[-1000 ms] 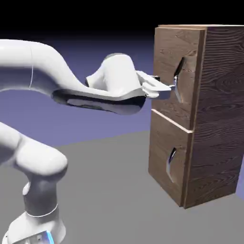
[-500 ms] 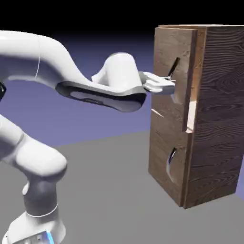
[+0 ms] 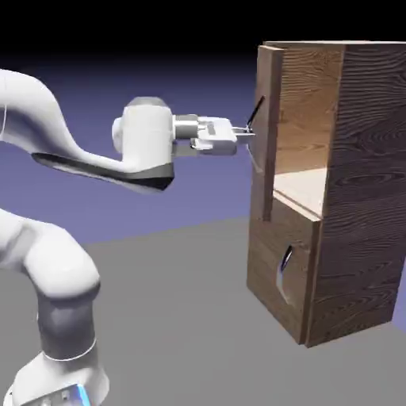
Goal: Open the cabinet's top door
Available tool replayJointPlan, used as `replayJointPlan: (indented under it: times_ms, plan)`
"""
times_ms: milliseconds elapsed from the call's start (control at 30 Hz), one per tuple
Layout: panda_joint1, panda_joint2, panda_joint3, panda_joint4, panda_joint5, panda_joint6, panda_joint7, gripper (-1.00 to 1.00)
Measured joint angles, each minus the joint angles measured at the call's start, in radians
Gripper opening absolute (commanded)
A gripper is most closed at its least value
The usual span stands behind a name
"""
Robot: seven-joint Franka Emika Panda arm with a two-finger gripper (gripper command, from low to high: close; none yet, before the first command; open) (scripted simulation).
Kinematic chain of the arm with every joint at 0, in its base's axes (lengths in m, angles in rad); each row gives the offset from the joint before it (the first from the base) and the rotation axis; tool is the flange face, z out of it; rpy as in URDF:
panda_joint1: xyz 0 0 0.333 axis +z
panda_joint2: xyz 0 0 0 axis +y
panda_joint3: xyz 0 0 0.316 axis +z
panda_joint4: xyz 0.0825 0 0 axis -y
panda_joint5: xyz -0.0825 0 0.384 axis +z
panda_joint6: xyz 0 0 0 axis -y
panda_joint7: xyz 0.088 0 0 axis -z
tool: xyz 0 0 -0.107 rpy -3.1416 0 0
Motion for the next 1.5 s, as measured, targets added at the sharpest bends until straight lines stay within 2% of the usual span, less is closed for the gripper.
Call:
replayJointPlan:
  times_ms: [333, 700, 1167, 1300, 1500]
  plan:
    - [0.013, -0.012, 0.316, 0.002, 0.427, -0.385, -0.108, -1.00]
    - [-0.082, 0.190, 0.681, 0.226, 0.748, -0.863, -0.092, -1.00]
    - [-0.441, 0.564, 1.175, 0.643, 0.869, -1.426, 0.025, -1.00]
    - [-0.565, 0.634, 1.320, 0.717, 0.867, -1.520, 0.054, -1.00]
    - [-0.781, 0.623, 1.519, 0.785, 0.897, -1.558, 0.049, -1.00]
